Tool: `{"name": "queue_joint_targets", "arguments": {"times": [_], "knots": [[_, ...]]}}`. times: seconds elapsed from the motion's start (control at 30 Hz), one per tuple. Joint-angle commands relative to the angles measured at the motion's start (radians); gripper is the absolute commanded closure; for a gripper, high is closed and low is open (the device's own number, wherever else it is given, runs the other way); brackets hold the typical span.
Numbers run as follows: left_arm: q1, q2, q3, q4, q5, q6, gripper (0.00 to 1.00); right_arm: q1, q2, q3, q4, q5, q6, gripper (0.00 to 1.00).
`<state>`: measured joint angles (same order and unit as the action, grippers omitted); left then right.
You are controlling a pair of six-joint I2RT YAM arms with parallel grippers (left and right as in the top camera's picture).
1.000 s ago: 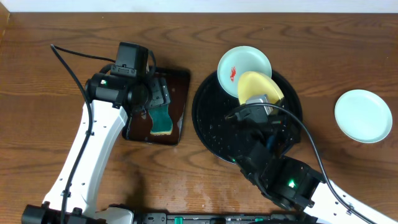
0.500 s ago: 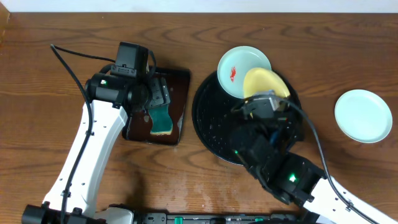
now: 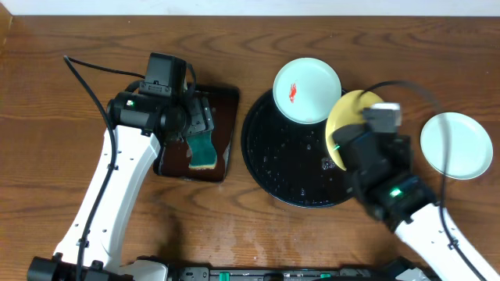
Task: Clean dirty plates on tray and stack at the side
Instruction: 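Carry the yellow plate right and set it on the table with right gripper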
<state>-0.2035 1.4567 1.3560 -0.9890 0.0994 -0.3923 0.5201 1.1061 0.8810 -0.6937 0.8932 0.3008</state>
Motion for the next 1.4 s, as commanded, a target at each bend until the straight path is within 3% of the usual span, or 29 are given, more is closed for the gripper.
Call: {"name": "queue_joint_targets", "arguments": {"times": [0.0, 0.13, 0.23, 0.4, 0.77, 0.87, 0.9, 0.93, 0.97, 1.03, 1.17, 1.23, 1.37], "knots": [[0.004, -0.005, 0.005, -0.003, 0.002, 0.003, 0.18, -0.192, -0.003, 0.002, -0.004, -0.377, 0.181, 0.99], [0.004, -0.005, 0.005, -0.004, 0.002, 0.003, 0.18, -0.433, -0.005, 0.002, -0.005, -0.557, 0.279, 0.99], [0.004, -0.005, 0.005, -0.003, 0.002, 0.003, 0.18, -0.607, -0.003, 0.002, 0.007, -0.577, 0.331, 0.99], [0.004, -0.005, 0.005, -0.003, 0.002, 0.003, 0.18, -0.845, 0.038, 0.002, 0.069, -0.569, 0.3, 0.99], [0.004, -0.005, 0.005, -0.003, 0.002, 0.003, 0.18, -1.128, 0.317, 0.002, 0.241, -0.569, 0.236, 0.99], [0.004, -0.005, 0.005, -0.003, 0.002, 0.003, 0.18, -1.15, 0.369, 0.002, 0.26, -0.569, 0.236, 0.99], [0.004, -0.005, 0.005, -0.003, 0.002, 0.003, 0.18, -1.155, 0.378, 0.002, 0.274, -0.57, 0.235, 0.91], [0.004, -0.005, 0.005, -0.003, 0.002, 0.003, 0.18, -1.157, 0.381, 0.002, 0.301, -0.6, 0.205, 0.78], [0.004, -0.005, 0.005, -0.003, 0.002, 0.003, 0.18, -1.156, 0.378, 0.003, 0.327, -0.661, 0.126, 0.59], [0.004, -0.005, 0.005, -0.003, 0.002, 0.003, 0.18, -1.145, 0.355, 0.018, 0.329, -0.784, 0.037, 0.48], [0.004, -0.005, 0.005, -0.003, 0.002, 0.003, 0.18, -1.08, 0.266, 0.055, 0.261, -0.912, 0.011, 0.44], [0.004, -0.005, 0.005, -0.003, 0.002, 0.003, 0.18, -1.02, 0.209, 0.067, 0.238, -0.99, 0.01, 0.48], [0.004, -0.005, 0.005, -0.003, 0.002, 0.003, 0.18, -0.809, 0.105, 0.068, 0.216, -1.086, -0.035, 0.49]]}}
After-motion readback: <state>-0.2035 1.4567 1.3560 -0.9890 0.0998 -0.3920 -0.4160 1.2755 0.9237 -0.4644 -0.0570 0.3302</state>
